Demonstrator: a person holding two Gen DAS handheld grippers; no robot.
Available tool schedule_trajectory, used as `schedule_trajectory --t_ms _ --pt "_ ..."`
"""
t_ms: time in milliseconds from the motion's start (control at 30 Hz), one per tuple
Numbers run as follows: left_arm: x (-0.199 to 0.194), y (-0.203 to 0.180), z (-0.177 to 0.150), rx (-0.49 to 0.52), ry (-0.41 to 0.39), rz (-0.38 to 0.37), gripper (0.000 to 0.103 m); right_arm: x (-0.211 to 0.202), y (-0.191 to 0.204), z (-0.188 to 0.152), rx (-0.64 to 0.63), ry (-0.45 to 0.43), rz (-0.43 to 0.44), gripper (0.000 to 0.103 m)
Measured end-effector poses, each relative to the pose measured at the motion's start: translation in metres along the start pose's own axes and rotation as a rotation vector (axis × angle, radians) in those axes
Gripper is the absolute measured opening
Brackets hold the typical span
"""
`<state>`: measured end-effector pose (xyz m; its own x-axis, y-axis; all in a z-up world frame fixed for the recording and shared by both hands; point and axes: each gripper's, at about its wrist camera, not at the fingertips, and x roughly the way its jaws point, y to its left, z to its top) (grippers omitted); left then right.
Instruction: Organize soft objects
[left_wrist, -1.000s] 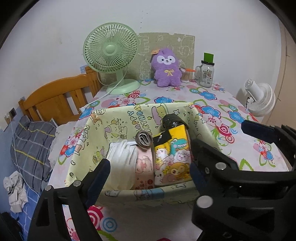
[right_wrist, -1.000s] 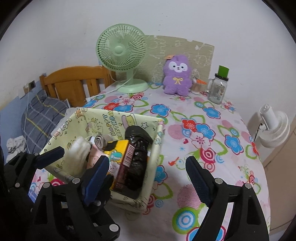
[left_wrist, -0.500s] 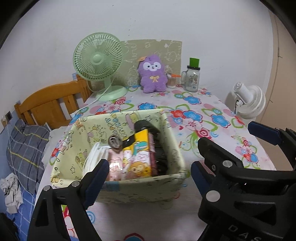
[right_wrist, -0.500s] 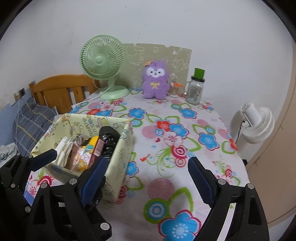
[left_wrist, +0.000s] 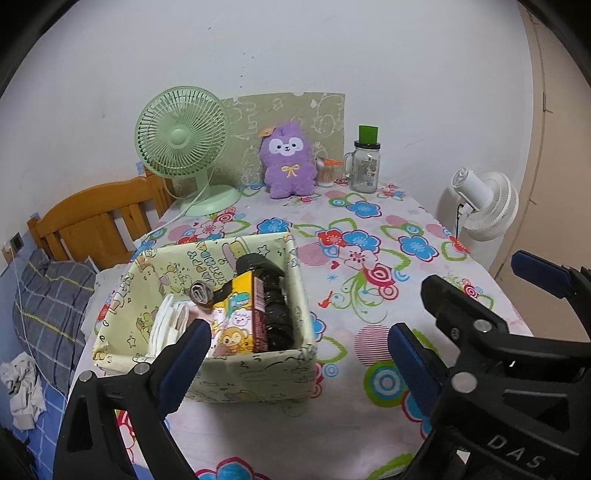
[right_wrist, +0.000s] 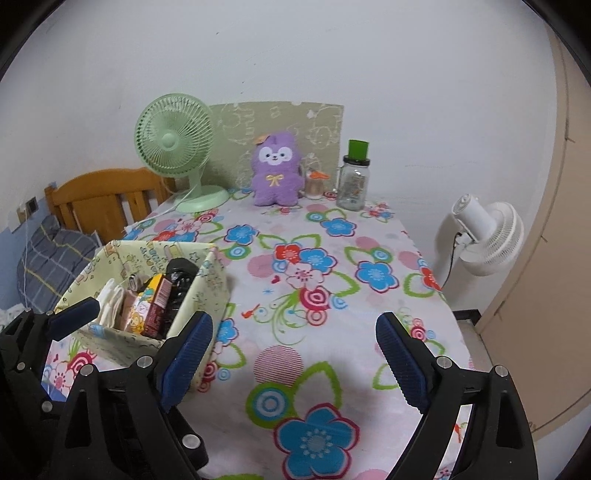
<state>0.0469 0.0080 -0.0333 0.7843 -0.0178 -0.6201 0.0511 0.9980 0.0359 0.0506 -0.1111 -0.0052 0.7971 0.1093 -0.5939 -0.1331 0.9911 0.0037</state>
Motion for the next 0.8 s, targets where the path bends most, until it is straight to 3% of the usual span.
schedule_trajectory --t_ms 467,800 --pt "-0.016 -0.036 0.005 0.044 -0.046 -0.017 0.102 -0.023 -0.049 -0.007 0.053 -0.054 -0.067 0.092" --pt "-0.029 -0.037 0.009 0.035 -0.077 -0.009 0.103 -0.041 -0.067 -0.009 0.067 -0.096 -0.098 0.093"
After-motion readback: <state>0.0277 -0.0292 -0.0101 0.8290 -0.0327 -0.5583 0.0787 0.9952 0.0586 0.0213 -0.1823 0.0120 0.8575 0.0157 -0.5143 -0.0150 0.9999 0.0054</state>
